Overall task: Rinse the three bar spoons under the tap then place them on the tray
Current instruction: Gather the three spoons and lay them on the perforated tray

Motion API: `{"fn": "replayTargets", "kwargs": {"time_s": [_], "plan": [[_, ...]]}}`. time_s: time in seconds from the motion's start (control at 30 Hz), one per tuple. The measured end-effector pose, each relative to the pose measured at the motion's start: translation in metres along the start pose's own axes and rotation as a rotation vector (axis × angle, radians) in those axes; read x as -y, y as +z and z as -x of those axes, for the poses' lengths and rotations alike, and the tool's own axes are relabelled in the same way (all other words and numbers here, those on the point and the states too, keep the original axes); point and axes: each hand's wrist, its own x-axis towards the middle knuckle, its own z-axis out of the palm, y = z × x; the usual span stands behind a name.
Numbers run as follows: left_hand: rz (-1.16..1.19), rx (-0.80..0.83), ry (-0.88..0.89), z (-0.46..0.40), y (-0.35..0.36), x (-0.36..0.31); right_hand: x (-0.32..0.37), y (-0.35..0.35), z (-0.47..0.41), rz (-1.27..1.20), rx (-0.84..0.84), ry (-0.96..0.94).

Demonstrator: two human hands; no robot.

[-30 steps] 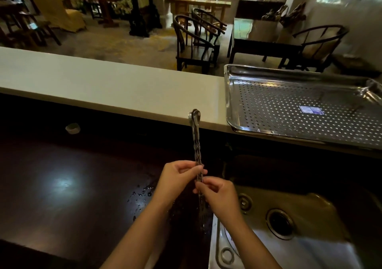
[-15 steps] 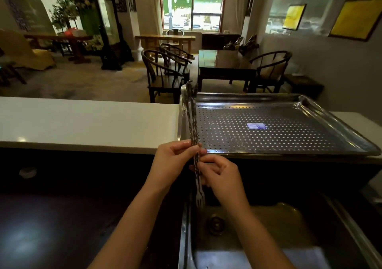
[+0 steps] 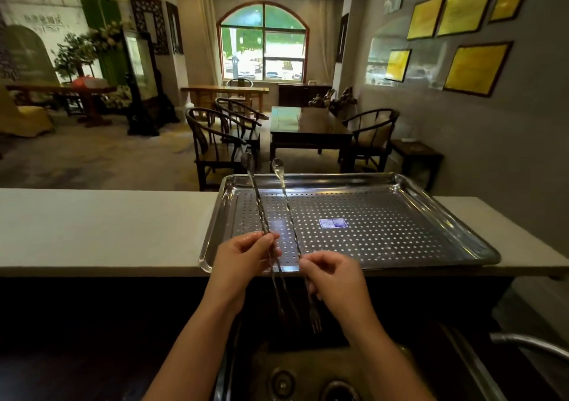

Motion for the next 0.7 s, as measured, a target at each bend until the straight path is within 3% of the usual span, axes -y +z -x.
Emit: {"fn": "replayTargets", "kwargs": {"time_s": [0.23,0.43,0.7], "plan": [[0.031,-0.125,0.026,-0.040,0.006,-0.022,0.012,-0.031,-0.054,0.039,-0.138,-0.041],[0.045,-0.152,0.088,-0.066,0.003,-0.037,0.002,-0.020,-0.121,0.214,-0.074,0.084],[0.104,-0.179,0.045,-0.071,-0.004,-0.025,-0.046,0.015,-0.171,0.389,0.074,0.326]]}}
